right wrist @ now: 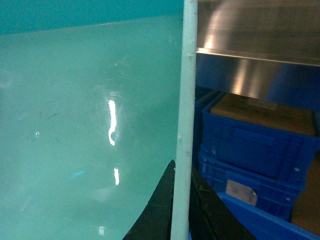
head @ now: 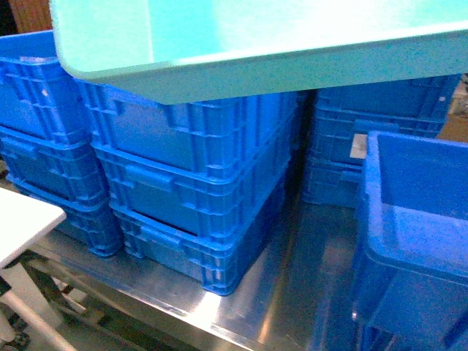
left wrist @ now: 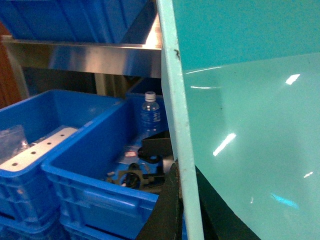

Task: Stack blue boxes stably on right

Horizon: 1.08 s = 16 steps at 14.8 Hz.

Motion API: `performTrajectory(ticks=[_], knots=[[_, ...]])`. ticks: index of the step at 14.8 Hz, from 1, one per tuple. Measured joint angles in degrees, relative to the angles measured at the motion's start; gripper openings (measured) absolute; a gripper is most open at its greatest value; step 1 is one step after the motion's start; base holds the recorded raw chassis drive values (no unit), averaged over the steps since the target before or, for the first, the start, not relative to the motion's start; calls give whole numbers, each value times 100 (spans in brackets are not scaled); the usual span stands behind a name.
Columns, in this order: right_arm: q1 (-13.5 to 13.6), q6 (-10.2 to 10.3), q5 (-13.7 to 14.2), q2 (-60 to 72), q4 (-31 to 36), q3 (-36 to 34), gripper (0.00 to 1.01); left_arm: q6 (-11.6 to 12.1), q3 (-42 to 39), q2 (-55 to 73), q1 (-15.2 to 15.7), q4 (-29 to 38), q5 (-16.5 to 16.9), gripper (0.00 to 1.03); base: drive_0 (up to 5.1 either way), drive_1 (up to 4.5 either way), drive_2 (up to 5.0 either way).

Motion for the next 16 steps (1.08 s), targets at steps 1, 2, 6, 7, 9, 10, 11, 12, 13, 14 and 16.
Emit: performTrajectory(ticks=[1, 2, 6, 7, 9, 10, 11, 12, 13, 14, 16], knots=[[0, 2, 0, 0, 7, 0, 7, 0, 0, 0, 0, 4, 2, 2, 296, -566, -196], [0, 0, 2, 0, 13, 0, 7, 0, 0, 0, 0, 9, 0, 2, 290, -572, -203], [0, 4, 2, 2, 17, -4, 7, 0, 0, 0, 0, 7, 2, 2, 290, -572, -203], [0, 4, 4, 0, -2, -4, 7, 2, 0, 0, 0, 7, 2, 2, 303, -557, -191], [0, 4, 2, 2, 4, -7, 7, 0, 0, 0, 0, 7, 4, 2, 308, -553, -186], [0, 7, 2, 2, 2, -7, 7, 0, 0, 0, 0, 4, 4, 2, 312, -549, -182], [0, 4, 4, -2, 2, -7, 7, 2, 0, 0, 0, 7, 2, 2, 312, -549, -182], [0, 4, 2, -4, 2, -7, 7, 0, 0, 0, 0, 2, 4, 2, 0, 0, 0], [-11, 7, 7, -7, -4, -11, 7, 4, 2, 0, -2, 35, 4, 2, 41, 41, 41], [-7, 4, 4, -7, 0, -11, 7, 0, -4, 0, -9, 4, 0, 2, 50, 50, 50], [-7, 4, 4, -2, -15, -11, 7, 2, -4, 0, -9, 2, 0, 2, 3, 211, -204]])
